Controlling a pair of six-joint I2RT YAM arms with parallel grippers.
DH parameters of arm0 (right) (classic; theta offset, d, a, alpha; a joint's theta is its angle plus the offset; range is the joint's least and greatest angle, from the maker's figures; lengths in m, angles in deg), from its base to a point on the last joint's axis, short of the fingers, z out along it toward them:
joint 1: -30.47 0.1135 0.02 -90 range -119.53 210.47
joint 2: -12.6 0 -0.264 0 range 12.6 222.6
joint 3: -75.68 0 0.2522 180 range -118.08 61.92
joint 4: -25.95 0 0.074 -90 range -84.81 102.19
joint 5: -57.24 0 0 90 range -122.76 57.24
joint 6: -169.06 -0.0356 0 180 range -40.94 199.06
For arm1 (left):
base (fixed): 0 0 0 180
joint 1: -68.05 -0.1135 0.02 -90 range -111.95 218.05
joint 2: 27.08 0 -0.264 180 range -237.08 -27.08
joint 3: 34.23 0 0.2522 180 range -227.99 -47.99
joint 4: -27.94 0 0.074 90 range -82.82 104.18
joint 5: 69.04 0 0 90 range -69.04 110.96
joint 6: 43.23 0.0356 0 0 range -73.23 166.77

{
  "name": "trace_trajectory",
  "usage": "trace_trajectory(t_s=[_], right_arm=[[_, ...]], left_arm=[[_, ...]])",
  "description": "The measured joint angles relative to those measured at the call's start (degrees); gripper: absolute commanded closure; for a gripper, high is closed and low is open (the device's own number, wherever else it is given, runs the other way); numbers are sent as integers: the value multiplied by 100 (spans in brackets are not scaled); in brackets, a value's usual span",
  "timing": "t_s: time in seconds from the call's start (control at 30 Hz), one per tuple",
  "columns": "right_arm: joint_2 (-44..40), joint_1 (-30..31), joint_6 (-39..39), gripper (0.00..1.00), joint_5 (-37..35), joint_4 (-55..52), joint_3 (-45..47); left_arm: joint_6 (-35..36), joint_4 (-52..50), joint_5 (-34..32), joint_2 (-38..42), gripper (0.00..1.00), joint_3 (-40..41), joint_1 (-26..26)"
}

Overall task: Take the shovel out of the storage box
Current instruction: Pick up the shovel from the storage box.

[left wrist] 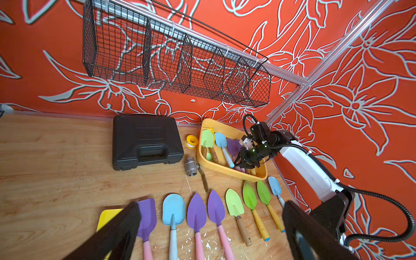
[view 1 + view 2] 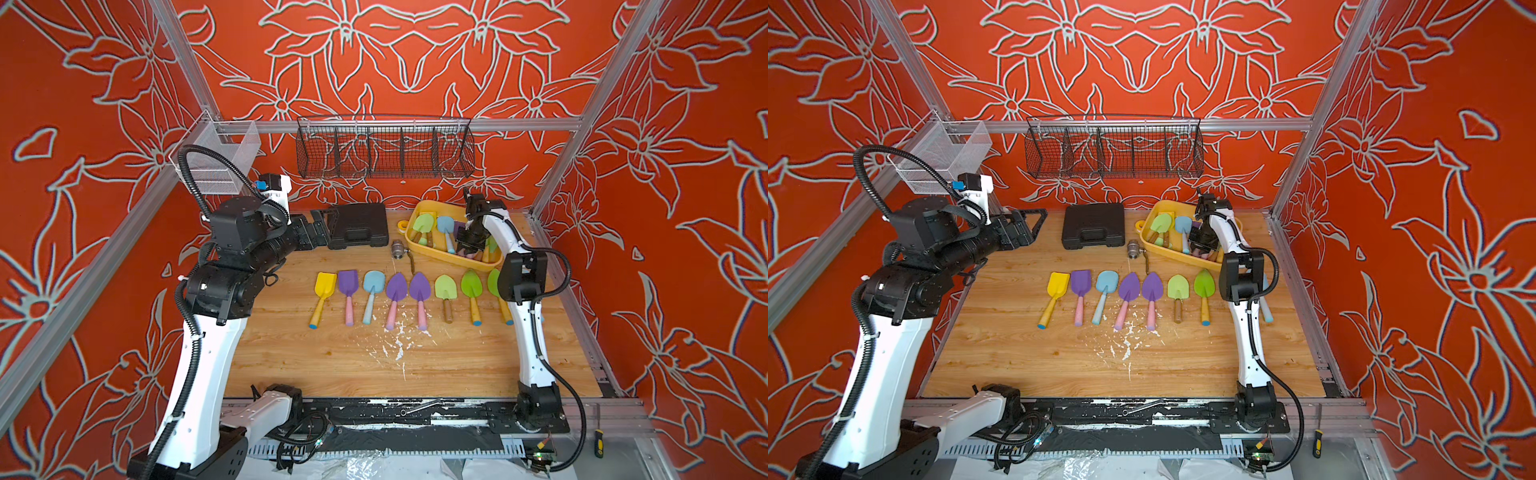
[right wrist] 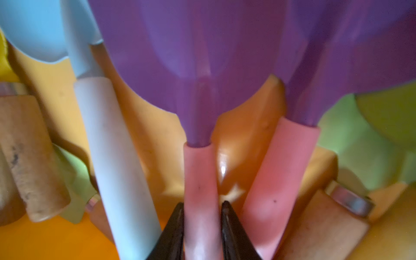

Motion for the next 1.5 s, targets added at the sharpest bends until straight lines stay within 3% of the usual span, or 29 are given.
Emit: trace_trajectory(t_s=[0.23,0.5,0.93,1.13,1.5], right_arm=[[9,0,31,100,13,42,0],[-315,-15,101,100,118,256,407],[-2061,-24,192,100,396,361,1311],[-2468,-24,181,100,575,387,1766],[-4242,310,-199,100,1014,820,3265]], left_arm=[[-162,157,15,0,4,269,0],[-455,651,-35,-315,5,649,442],[-761,1333,-109,-1687,6,433,1611],[-1349,1598,98,-2638,10,-221,1961],[-2223,1235,551,-5108,19,-2588,2413]])
